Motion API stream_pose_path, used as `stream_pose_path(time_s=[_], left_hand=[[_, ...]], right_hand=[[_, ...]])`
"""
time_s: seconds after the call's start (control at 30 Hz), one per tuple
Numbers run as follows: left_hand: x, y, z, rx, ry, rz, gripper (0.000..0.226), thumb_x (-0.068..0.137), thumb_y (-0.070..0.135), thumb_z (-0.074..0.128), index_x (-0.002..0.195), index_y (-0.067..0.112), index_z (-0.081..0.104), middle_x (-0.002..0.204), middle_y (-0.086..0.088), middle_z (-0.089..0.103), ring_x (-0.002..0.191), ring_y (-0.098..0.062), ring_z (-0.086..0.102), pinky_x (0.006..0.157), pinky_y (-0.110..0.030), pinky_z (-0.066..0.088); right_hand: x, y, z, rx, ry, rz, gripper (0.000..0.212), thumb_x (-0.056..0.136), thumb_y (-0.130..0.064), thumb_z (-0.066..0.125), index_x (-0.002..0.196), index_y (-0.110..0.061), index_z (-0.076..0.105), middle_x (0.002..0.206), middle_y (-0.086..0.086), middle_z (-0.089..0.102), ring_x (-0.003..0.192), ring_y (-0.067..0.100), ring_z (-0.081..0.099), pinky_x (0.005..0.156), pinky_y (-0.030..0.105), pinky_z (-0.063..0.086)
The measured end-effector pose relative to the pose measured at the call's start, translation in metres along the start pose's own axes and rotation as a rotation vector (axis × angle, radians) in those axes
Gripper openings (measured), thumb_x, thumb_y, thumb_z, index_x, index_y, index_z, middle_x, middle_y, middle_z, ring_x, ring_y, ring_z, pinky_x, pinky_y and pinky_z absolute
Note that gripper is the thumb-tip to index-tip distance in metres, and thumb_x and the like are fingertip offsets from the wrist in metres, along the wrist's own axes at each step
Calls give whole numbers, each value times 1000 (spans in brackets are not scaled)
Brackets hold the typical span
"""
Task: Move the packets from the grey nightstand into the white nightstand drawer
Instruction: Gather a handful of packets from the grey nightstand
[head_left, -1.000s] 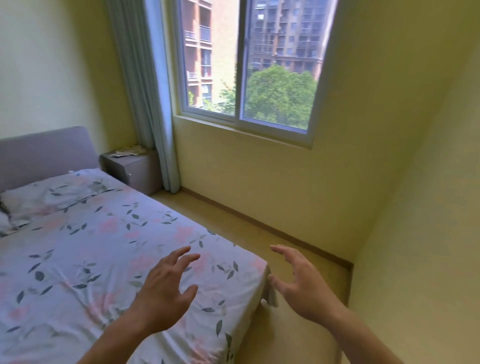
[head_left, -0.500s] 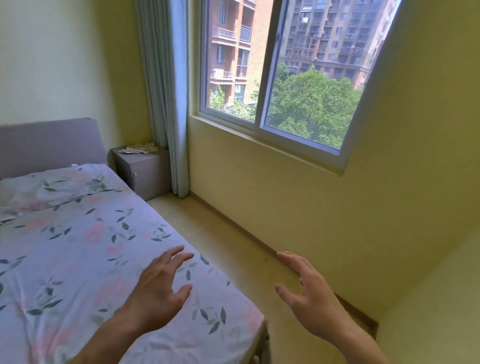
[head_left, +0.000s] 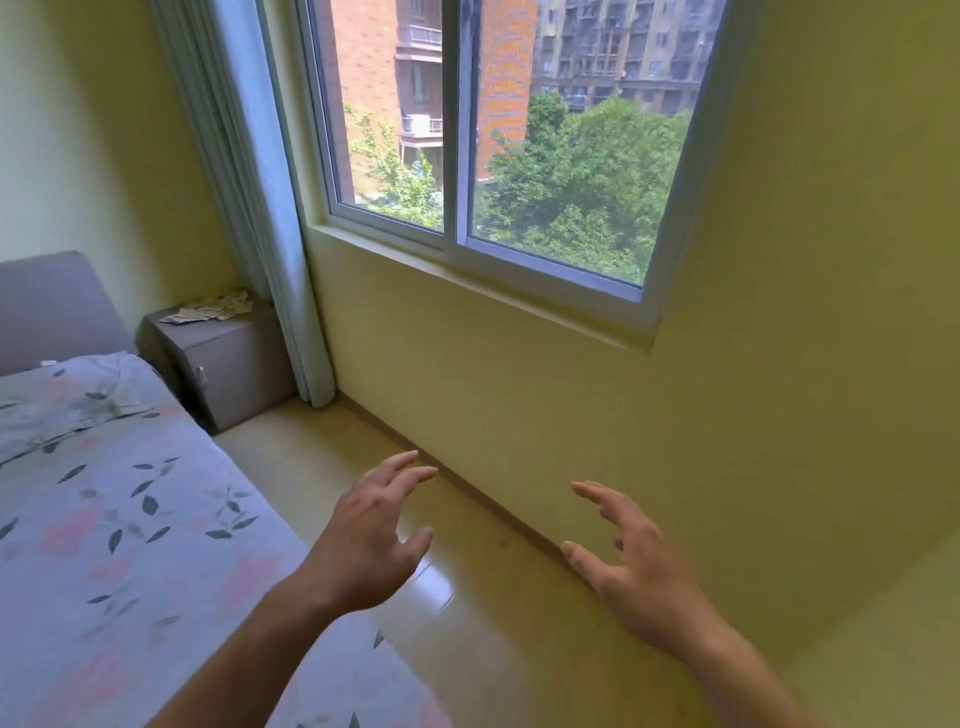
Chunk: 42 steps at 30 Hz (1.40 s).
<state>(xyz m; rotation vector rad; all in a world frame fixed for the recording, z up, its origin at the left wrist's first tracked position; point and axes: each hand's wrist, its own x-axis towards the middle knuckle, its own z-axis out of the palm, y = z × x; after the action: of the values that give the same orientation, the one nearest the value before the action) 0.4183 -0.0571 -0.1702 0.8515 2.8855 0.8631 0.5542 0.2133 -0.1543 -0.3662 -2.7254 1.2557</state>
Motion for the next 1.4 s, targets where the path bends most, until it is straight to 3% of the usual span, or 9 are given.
stream_pose_path(time_s=[0.2,0.4,0.47,0.6,0.8,1.17,1.4], left_hand=[[78,31,19,21,67,-136,62,90,38,65,147,41,42,161,19,27,145,-7,31,120,-31,28],[119,12,7,57,161,-330,61,90,37,65,147,42,42,160,21,26,147,-7,28,121,-31,25],[132,-5,-1,76,193,-394,61,91,36,65,147,42,42,160,20,26,148,-8,27,122,-30,25],[169,-48,-14,69,269,-503,60,91,38,66,146,41,43,160,18,27,147,-10,30,120,-37,33],[253,-125,-29,20,326,-614,60,93,37,65,148,39,43,162,17,24,147,-11,30,120,-35,32],[401,-250,-113,50,381,-624,60,93,38,64,148,40,42,161,19,24,147,-8,28,121,-31,27],[480,-340,-161,108,409,-673,58,94,35,64,148,39,43,161,20,23,147,-7,27,120,-27,24]], right_hand=[[120,34,-57,-42,-114,-94,61,95,-34,70,147,-46,41,152,-26,38,141,0,38,120,35,37],[238,13,-51,-41,-258,-263,62,94,-35,71,147,-47,42,152,-27,38,139,0,40,116,36,42],[274,-1,-40,-39,-304,-313,61,94,-37,70,147,-48,41,152,-30,36,138,0,40,108,35,49],[347,-28,-12,-85,-398,-411,62,95,-38,69,148,-49,39,154,-31,33,140,-4,36,121,29,32],[478,-70,33,-129,-446,-485,61,94,-40,68,147,-51,38,154,-33,33,140,-3,37,121,31,34],[683,-155,131,-109,-511,-563,61,92,-38,70,146,-45,43,151,-29,39,138,-4,38,119,31,35],[806,-208,218,-62,-588,-620,59,93,-36,69,146,-45,45,143,-32,40,130,-12,39,117,24,35]])
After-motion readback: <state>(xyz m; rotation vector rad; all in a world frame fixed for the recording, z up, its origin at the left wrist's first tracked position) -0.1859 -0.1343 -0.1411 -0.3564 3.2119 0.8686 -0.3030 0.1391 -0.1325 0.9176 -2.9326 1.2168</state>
